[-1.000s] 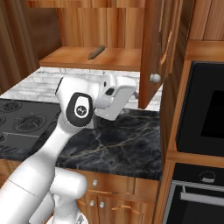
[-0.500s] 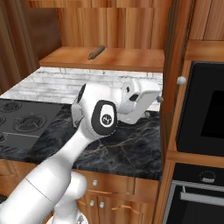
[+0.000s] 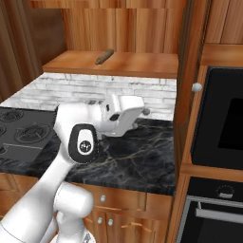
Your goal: Open the cabinet, retrieve the rolling pin, and place it next to the meat on the cutting board to prepare for tenderizing.
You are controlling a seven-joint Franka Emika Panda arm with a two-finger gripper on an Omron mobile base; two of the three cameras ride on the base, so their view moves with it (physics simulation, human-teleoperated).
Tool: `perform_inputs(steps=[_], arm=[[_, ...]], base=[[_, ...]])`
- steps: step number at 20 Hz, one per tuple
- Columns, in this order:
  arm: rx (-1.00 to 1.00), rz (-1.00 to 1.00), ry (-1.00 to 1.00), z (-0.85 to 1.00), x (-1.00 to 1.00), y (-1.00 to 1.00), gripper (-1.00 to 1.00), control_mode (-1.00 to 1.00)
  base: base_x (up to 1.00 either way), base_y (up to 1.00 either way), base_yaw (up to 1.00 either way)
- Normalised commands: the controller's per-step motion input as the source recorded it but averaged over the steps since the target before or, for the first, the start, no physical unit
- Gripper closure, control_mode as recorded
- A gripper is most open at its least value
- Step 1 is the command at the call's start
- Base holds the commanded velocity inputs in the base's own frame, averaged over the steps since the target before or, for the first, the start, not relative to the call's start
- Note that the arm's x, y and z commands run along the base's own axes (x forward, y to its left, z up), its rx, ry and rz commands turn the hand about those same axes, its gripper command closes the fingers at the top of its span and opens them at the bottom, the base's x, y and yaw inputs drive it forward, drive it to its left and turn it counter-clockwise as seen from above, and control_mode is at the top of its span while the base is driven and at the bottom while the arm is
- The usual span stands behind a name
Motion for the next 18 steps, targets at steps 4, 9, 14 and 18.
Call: perform_inputs(steps=[4,9,14,18], arm=[[0.13,0.04,-0.18,0.24,-0.07,0.39,-1.0,-1.0],[0.29,0.09,-0.12,0.45,0.0,0.26,-1.0,-1.0],[0.32,0.12,-0.09,0.4,0.0,0.46,-1.0,-1.0],[0.31,0.12,-0.1,0.26,0.0,0.6,-1.0,-1.0]], base=[[0.0,0.0,0.0],[0.0,0.0,0.0],[0.0,0.0,0.0],[0.0,0.0,0.0]])
